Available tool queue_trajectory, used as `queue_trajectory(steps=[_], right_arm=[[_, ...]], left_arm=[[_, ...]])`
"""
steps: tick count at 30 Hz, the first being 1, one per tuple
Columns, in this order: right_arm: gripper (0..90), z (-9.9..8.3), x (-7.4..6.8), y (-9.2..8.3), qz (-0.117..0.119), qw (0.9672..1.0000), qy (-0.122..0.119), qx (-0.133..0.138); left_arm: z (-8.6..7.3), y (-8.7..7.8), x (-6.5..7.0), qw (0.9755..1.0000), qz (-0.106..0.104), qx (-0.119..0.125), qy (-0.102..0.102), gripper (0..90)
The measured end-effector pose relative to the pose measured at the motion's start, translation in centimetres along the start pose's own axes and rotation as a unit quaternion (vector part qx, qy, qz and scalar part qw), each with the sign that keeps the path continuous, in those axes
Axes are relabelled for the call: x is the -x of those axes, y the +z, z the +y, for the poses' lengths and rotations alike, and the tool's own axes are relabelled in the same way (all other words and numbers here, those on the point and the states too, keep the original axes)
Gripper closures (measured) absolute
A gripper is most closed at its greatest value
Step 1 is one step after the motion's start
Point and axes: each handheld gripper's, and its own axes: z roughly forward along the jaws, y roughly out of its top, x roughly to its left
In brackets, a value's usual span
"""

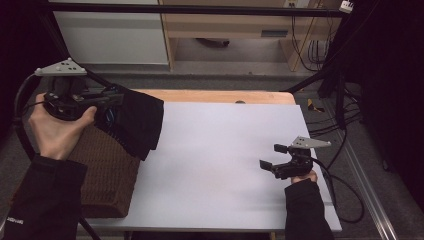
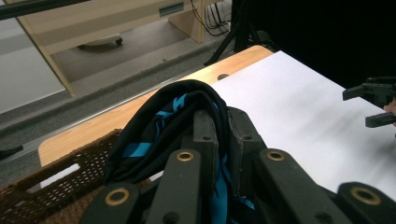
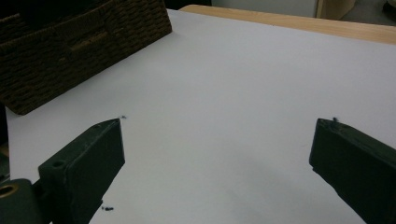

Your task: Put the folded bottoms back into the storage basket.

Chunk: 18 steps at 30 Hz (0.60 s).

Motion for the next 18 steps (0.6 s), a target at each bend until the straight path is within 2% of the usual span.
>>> queue_trajectory(steps=[9, 18], right_arm=[[3.4, 0.0, 0.0, 0.0, 0.000, 1.0000, 0.000, 0.000], [3.4, 0.0, 0.0, 0.0, 0.000, 1.0000, 0.000, 0.000]], left_arm=[[-0.7, -1.1, -1.5, 0.9998, 0.010, 0.004, -0.015, 83.3], [-1.5, -2.2, -3.2, 0.9992, 0.030, 0.004, -0.027, 83.4]])
